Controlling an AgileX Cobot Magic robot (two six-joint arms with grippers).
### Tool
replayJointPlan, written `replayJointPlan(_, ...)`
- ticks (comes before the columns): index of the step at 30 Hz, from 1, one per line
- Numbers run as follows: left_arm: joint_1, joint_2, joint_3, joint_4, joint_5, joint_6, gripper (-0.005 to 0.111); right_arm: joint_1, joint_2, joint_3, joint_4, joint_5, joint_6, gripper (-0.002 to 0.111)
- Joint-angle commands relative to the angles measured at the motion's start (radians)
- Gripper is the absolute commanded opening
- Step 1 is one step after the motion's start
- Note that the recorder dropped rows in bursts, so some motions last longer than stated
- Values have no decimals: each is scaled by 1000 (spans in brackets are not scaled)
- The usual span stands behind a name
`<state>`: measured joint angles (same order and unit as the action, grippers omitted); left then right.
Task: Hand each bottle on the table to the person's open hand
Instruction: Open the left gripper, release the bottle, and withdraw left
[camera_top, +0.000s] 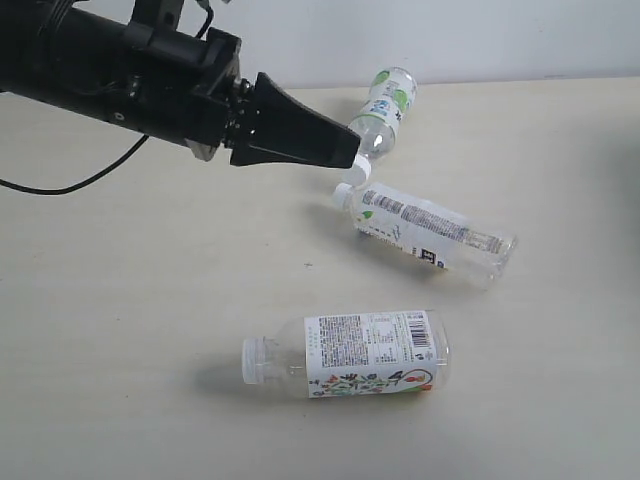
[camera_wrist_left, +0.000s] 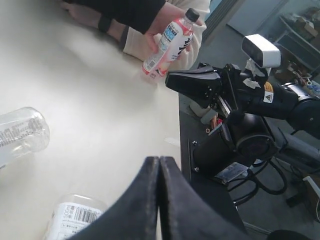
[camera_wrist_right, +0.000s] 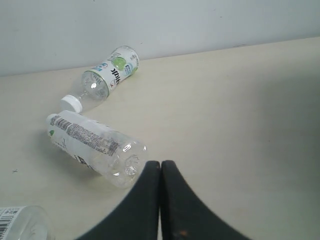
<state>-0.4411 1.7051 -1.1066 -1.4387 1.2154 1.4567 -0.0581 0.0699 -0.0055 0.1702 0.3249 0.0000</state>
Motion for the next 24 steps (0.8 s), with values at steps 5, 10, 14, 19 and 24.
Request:
replayJointPlan(5, 32, -88, 304, -306, -10, 471, 0, 1, -1, 5, 6, -12, 0, 0)
replayJointPlan(10, 34, -218, 332, -242, -36, 553, 0, 1, -1, 5, 10, -12, 0, 0)
replayJointPlan(14, 34, -314, 328, -306, -400, 591, 0, 1, -1, 5, 10, -12, 0, 0)
replayJointPlan(19, 32, -236, 149, -303, -851, 373, 0, 1, -1, 5, 10, -12, 0, 0)
replayJointPlan(24, 32, 43, -196, 143, -834, -152, 0, 1, -1, 5, 10, -12, 0, 0)
